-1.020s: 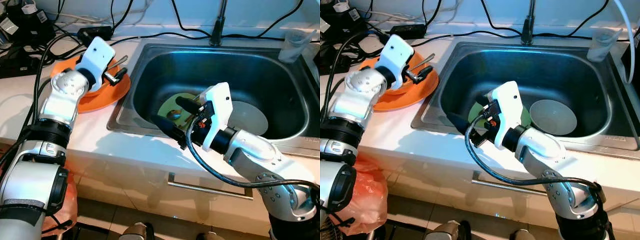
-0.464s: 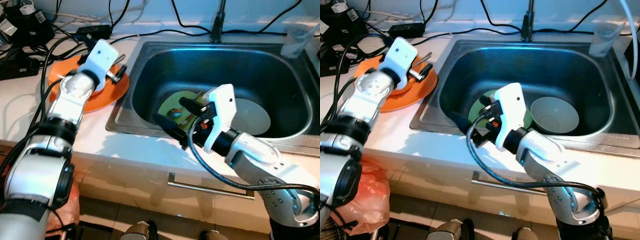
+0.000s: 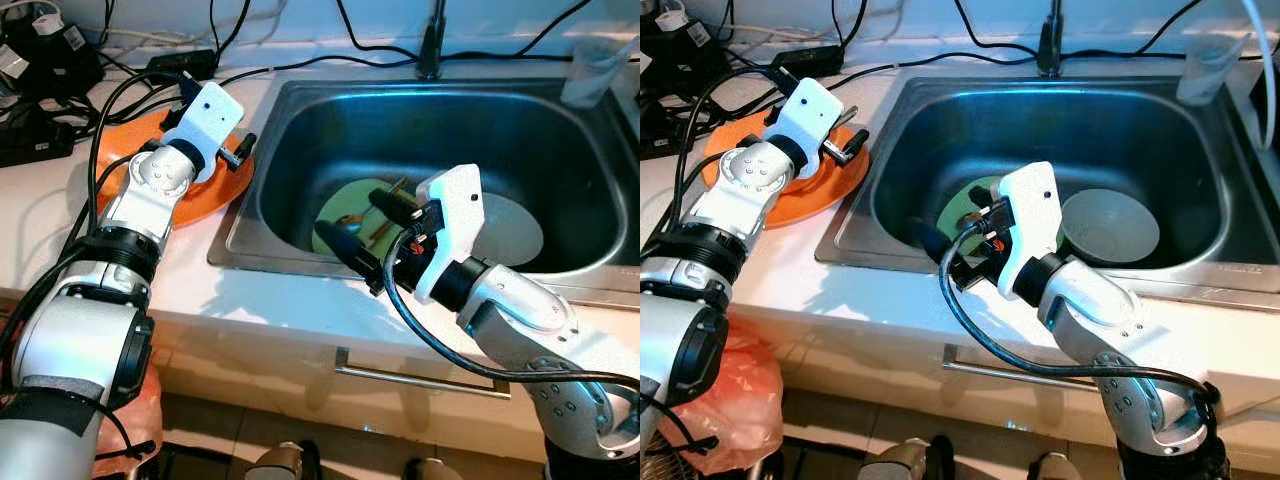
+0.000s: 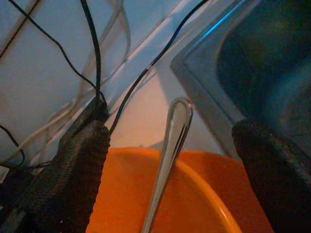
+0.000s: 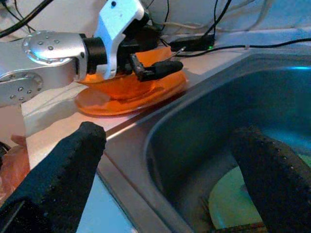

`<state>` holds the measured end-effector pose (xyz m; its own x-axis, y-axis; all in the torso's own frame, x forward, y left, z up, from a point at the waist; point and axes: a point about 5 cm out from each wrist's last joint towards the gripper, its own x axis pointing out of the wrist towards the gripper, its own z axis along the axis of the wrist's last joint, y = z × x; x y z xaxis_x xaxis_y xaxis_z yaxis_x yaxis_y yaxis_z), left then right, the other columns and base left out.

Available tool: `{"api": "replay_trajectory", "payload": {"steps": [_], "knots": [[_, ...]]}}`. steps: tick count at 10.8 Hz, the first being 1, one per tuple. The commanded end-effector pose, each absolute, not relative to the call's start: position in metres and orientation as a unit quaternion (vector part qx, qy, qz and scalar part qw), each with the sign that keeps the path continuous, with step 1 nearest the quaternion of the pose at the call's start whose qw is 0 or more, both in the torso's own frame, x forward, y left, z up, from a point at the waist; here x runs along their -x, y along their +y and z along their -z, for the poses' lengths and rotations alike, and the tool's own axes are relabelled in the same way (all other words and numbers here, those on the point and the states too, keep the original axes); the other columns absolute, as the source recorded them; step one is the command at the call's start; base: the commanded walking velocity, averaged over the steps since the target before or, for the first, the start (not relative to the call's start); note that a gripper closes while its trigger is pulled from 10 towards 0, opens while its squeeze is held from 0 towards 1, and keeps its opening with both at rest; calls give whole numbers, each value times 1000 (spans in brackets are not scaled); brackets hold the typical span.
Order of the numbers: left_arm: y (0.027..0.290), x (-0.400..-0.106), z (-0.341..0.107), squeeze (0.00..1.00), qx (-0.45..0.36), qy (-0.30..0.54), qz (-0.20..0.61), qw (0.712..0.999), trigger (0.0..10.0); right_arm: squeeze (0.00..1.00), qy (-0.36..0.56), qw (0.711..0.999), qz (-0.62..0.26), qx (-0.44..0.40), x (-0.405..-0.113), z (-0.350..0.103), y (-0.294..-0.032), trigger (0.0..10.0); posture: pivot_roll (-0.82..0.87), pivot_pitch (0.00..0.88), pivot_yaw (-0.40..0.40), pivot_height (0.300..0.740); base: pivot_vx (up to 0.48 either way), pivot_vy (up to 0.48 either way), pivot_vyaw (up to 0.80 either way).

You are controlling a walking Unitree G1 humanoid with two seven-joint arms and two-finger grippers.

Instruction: Kitchen organization

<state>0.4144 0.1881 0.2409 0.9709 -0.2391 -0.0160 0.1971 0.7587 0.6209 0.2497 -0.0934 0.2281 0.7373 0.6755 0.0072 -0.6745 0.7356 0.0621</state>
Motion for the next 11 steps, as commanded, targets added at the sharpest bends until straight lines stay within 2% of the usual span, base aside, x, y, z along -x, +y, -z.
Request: {"api": "replay_trajectory", "payload": {"steps": [1, 6, 7, 8, 9, 11], "knots": [[195, -415, -244, 0, -340, -30, 100, 935, 10000, 0, 6, 929, -369, -35, -245, -230, -92, 10000, -89, 157, 179, 740, 0, 0, 0], [200, -417, -248, 0, -327, -35, 63, 942, 9843, 0, 8, 930, -365, -35, -242, -232, -92, 10000, -100, 169, 176, 740, 0, 0, 0], [198, -418, -248, 0, -322, -35, 62, 944, 2196, 0, 9, 931, -364, -36, -242, -232, -91, 10000, -102, 173, 179, 740, 0, 0, 0], [197, -418, -247, 0, -321, -34, 62, 945, 510, 0, 9, 931, -363, -37, -242, -232, -91, 10000, -103, 174, 181, 740, 0, 0, 0], [198, -418, -247, 0, -320, -33, 62, 945, 0, 0, 9, 932, -360, -38, -242, -232, -92, 10000, -105, 178, 183, 740, 0, 0, 0], [199, -418, -245, 0, -322, -29, 61, 944, 0, 0, 11, 933, -357, -39, -241, -232, -92, 10000, -102, 180, 182, 740, 0, 0, 0]]}}
